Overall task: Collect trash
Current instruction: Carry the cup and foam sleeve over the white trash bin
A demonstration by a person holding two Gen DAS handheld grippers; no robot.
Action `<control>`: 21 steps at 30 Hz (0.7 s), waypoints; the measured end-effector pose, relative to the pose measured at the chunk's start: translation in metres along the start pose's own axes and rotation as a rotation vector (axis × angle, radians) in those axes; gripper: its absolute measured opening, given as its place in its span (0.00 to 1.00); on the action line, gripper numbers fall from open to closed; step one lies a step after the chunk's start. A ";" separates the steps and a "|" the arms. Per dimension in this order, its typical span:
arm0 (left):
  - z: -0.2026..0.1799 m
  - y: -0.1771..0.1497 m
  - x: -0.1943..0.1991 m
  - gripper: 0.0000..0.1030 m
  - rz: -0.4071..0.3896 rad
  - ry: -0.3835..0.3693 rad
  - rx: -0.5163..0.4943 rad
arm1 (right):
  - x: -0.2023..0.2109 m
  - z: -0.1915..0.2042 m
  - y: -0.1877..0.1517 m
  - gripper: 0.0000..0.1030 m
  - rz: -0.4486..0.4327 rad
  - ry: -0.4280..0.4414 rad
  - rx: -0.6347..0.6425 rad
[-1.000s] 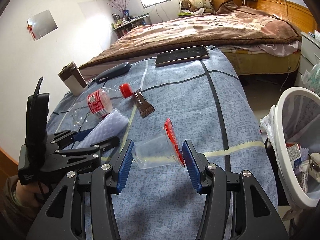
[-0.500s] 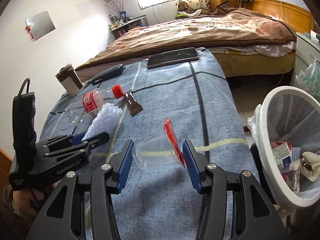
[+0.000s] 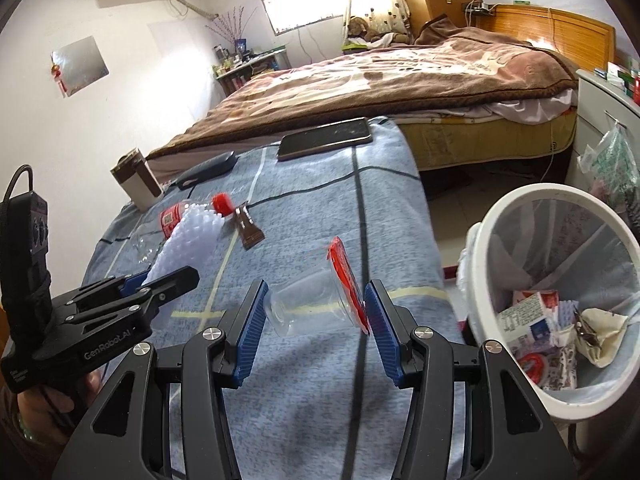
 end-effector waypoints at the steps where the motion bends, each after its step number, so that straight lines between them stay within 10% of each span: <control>1: -0.003 0.001 0.001 0.30 -0.004 -0.001 -0.004 | 0.003 -0.003 0.001 0.51 -0.006 -0.002 -0.002; 21: -0.112 0.024 -0.004 0.31 -0.042 -0.120 -0.143 | 0.051 -0.083 0.014 0.51 -0.103 -0.125 -0.079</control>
Point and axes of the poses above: each gripper's, at about its wrist camera, not at the fingertips, and x roughly against the way its jaws point, z to its left, y to its top, the point moved 3 cm from there along -x, roughly the way its jaws point
